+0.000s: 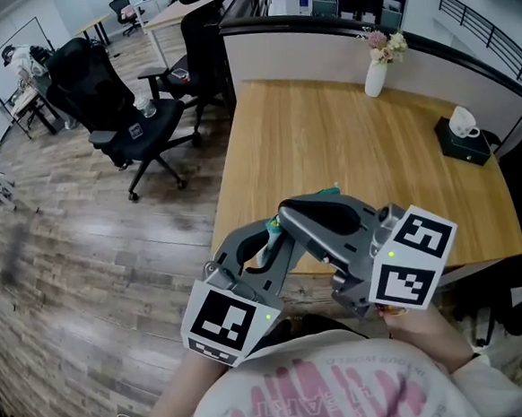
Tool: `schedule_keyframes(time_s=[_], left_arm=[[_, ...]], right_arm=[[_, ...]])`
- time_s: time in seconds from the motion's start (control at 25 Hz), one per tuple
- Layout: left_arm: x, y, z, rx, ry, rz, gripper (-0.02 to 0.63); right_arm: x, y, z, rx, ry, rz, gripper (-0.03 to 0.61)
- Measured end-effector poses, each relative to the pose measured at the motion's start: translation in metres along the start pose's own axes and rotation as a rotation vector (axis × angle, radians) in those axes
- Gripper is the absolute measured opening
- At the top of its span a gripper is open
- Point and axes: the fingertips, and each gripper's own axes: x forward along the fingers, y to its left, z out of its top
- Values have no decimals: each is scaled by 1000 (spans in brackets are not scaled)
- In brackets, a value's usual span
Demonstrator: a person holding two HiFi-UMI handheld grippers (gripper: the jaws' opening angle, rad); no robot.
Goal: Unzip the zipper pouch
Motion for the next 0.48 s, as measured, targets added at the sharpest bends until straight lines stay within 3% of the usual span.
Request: schedule_keyframes(time_s=[0.24, 0.48], left_arm=[[1, 2, -3, -52, 0, 2, 6], [1, 2, -1, -91, -20, -5, 5]], right_arm=[[-2, -6, 1, -53, 6, -54, 2], [-9, -20, 2, -12, -9, -103, 0]])
